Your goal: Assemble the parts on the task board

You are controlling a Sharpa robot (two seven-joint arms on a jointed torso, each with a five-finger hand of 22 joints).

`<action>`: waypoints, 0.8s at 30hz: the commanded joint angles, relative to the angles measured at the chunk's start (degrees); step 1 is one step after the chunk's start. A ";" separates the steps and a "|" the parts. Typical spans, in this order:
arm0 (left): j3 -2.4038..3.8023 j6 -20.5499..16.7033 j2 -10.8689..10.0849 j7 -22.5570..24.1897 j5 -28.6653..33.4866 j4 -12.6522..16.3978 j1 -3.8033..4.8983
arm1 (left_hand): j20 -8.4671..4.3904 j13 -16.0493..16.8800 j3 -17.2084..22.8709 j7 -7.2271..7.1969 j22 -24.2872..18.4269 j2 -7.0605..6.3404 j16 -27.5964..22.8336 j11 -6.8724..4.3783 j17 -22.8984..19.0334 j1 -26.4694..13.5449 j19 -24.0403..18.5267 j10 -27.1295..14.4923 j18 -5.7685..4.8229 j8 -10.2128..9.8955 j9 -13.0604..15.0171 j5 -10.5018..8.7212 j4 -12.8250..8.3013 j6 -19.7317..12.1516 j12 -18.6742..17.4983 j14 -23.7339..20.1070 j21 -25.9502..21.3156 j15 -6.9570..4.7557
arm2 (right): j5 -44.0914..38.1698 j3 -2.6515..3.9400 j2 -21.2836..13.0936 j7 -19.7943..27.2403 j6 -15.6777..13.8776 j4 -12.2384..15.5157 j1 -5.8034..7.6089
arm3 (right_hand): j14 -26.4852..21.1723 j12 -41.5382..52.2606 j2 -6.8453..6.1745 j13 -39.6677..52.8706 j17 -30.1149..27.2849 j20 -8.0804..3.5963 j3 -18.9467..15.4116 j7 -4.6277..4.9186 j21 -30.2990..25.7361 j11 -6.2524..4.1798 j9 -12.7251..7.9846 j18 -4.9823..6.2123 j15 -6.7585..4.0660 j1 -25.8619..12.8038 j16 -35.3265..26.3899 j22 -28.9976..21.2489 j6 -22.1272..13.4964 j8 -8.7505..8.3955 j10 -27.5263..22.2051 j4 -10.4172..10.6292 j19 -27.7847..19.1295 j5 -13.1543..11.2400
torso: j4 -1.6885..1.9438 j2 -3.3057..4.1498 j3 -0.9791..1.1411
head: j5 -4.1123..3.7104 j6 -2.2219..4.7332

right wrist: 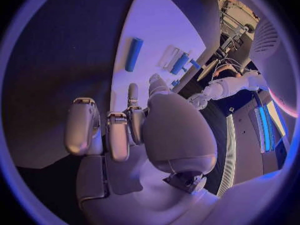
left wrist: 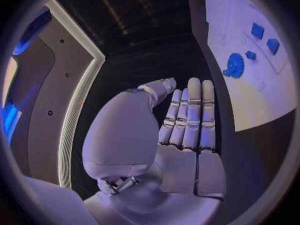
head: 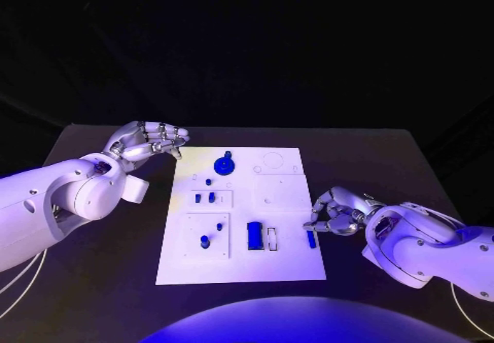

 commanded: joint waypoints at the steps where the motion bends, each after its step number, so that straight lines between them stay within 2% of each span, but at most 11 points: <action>1: 0.03 0.42 0.12 0.63 0.31 0.13 -0.03 | 0.00 -0.01 -0.07 0.17 0.08 0.44 -0.32 0.02 -0.02 -0.02 -0.32 -0.50 0.67 0.16 -0.08 0.39 -0.33 -0.09 0.17 -0.40 0.20 0.12 | -4.78 -0.07 -0.31 -1.28 -1.09 0.17 -0.75 | 4.13 -0.32 -0.03 5.18 5.99 0.36 -0.16 -0.16 -0.28 0.25 -0.04 0.29 0.39 0.50 -0.31 9.90 0.17 -0.21 -0.07 0.07 -0.05 0.01 | 0.07 0.00 -0.02 | -0.30 -0.14; 8: 0.03 0.50 0.13 0.62 0.31 0.12 -0.06 | 0.00 -0.01 -0.07 0.17 0.08 0.44 -0.32 0.02 -0.02 -0.02 -0.32 -0.50 0.67 0.16 -0.08 0.39 -0.33 -0.09 0.17 -0.40 0.20 0.12 | -6.39 -0.19 -0.33 -3.33 0.44 -0.22 -1.94 | 4.18 -0.19 -0.09 5.25 6.14 0.30 -0.42 -0.45 -0.21 0.03 0.12 0.28 0.24 0.35 -0.32 9.93 1.15 0.23 0.12 0.20 0.00 -0.03 | 0.22 -0.01 -0.03 | -0.51 -0.22; 24: 0.03 0.55 0.09 0.56 0.31 0.06 -0.12 | 0.00 -0.01 -0.07 0.17 0.08 0.44 -0.32 0.02 -0.02 -0.02 -0.32 -0.50 0.67 0.16 -0.08 0.39 -0.33 -0.09 0.17 -0.40 0.20 0.12 | -7.08 -0.30 1.33 -4.84 3.58 -1.41 -3.88 | 4.36 0.27 0.11 5.55 6.94 0.22 -0.62 -0.61 0.45 -0.11 0.22 0.16 0.11 -0.20 -0.07 10.10 1.54 0.41 0.41 0.25 0.23 -0.02 | 0.16 -0.01 -0.03 | -0.28 -0.45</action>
